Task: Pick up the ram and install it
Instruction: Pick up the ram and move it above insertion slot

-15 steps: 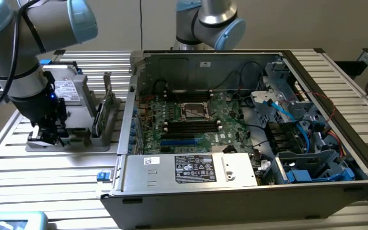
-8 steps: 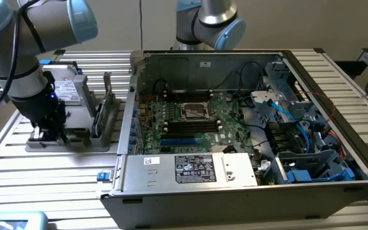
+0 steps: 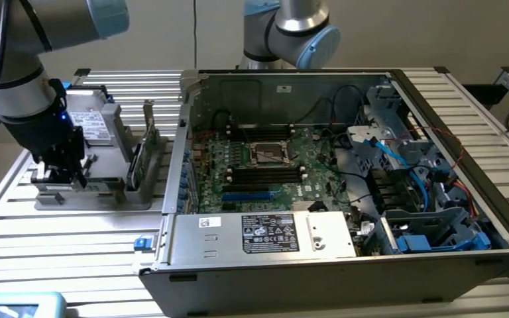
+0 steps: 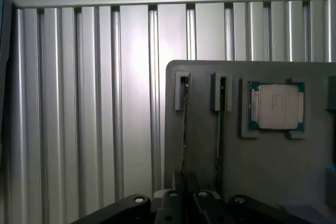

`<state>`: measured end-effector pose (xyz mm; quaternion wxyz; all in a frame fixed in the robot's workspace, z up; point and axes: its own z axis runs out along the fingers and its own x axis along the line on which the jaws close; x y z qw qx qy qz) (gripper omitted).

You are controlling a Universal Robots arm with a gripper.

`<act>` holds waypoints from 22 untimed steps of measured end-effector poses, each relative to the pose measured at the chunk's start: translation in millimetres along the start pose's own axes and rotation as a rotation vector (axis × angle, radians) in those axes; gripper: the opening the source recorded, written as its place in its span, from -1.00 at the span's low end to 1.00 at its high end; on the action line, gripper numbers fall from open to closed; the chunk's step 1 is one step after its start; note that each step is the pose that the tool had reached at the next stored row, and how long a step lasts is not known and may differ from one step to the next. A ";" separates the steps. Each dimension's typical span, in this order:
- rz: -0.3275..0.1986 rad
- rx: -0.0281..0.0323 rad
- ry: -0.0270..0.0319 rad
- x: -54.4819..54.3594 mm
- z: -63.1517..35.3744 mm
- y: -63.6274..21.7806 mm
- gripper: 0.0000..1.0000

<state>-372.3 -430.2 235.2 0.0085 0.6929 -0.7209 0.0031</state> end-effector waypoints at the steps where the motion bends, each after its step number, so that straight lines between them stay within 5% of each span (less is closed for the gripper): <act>1: 0.000 0.0011 0.0000 0.1 -3.9 0.0 -0.73; 11: 0.000 0.0029 -0.0002 1.8 -47.5 -2.6 -0.73; 22: -0.001 0.0015 -0.0071 8.4 -97.7 -40.4 -0.73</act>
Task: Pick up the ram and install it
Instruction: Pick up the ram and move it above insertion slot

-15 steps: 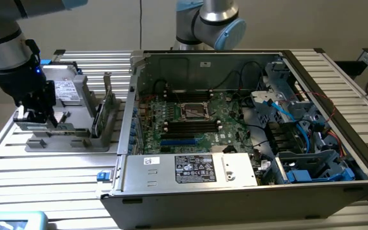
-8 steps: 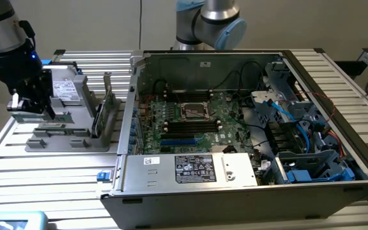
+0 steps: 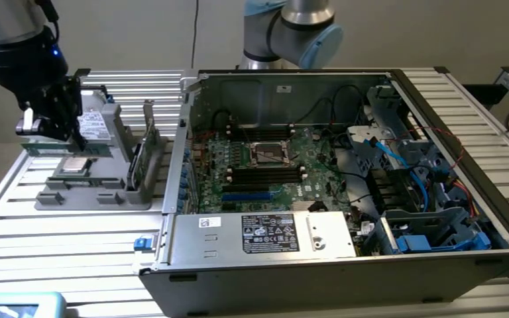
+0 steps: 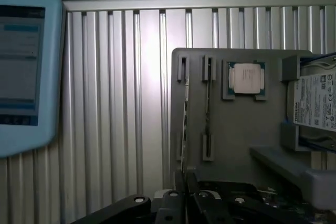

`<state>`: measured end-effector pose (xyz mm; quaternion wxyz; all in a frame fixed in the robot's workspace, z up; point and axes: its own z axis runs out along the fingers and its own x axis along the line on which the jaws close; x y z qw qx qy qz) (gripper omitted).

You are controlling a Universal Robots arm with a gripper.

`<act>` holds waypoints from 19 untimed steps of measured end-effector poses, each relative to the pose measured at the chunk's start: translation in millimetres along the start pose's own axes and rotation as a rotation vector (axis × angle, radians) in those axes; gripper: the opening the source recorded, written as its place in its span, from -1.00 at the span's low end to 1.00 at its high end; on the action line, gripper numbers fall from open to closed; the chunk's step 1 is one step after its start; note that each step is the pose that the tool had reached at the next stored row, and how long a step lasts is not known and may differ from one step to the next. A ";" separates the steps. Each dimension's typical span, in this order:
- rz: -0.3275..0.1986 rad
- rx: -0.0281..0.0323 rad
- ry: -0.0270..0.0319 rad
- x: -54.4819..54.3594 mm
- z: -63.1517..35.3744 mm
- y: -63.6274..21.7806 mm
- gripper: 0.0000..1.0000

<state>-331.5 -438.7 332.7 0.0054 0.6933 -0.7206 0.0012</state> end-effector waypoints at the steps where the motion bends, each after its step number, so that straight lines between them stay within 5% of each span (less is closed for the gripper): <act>1: 0.000 -0.0003 -0.0007 0.5 -4.9 -4.4 -0.73; 15: 0.000 -0.0023 -0.0143 3.5 -67.9 -64.6 -0.73; 19: 0.000 -0.0054 -0.0154 2.8 -73.8 -82.4 -0.73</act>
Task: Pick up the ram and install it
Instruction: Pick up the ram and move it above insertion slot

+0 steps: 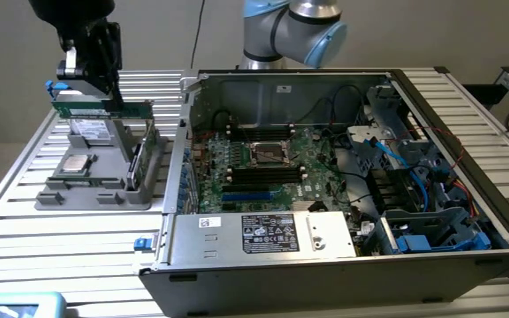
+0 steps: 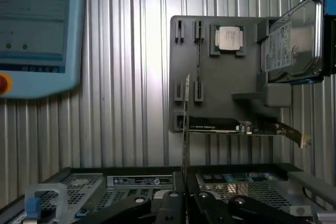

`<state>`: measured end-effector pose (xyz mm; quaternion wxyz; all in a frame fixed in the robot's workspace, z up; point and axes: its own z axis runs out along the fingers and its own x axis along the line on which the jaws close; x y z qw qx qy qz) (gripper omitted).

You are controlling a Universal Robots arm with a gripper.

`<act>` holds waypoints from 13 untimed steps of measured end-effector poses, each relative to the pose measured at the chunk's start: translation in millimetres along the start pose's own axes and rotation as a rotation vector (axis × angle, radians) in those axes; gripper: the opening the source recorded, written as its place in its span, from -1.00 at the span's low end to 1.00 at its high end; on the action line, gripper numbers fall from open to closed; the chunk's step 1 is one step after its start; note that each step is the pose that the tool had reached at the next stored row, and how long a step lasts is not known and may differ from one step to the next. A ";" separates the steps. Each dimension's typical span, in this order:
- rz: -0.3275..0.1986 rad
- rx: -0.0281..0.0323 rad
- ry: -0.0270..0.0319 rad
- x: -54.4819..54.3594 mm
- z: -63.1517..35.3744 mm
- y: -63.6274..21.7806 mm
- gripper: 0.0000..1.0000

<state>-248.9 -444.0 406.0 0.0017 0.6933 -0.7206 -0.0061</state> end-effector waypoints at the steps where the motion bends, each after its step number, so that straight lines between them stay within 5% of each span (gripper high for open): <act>1: 0.000 -0.0016 0.0000 -0.2 -0.3 -4.2 -0.73; 13: 0.000 -0.0102 0.0003 -2.4 -3.5 -58.2 -0.73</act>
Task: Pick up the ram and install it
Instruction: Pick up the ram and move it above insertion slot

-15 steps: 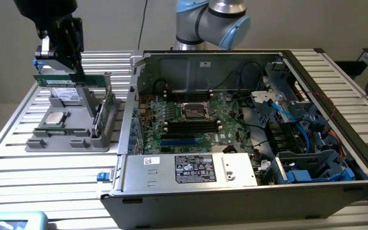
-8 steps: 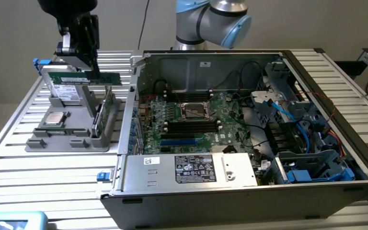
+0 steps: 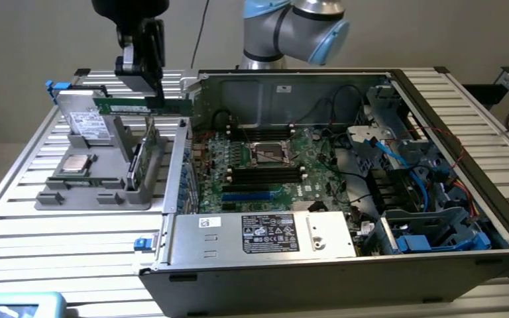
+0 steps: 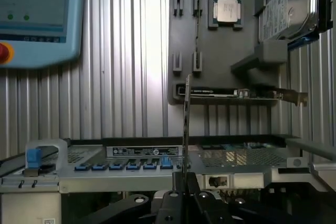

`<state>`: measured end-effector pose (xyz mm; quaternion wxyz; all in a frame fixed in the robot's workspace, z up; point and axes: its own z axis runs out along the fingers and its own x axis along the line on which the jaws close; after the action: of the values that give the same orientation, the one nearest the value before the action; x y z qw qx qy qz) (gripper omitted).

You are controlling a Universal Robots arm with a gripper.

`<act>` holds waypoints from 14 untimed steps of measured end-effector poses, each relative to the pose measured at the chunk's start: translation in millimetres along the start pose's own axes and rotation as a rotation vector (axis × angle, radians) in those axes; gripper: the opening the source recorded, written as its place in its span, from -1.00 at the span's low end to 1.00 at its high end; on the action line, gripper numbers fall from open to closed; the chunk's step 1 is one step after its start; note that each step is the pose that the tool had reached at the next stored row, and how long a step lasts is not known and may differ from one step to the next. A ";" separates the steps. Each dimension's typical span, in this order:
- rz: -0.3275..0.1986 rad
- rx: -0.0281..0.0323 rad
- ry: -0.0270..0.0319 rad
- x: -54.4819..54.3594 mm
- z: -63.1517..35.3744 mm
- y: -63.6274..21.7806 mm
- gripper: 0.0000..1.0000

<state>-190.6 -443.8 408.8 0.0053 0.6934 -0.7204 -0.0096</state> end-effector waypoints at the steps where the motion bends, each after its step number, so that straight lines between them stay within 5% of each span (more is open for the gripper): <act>1: 0.000 0.0000 0.0000 -0.2 0.0 -4.5 -0.73; 14: 0.000 -0.0011 0.0000 -3.5 2.6 -63.5 -0.73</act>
<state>-127.1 -442.8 404.9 0.0057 0.6935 -0.7203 -0.0100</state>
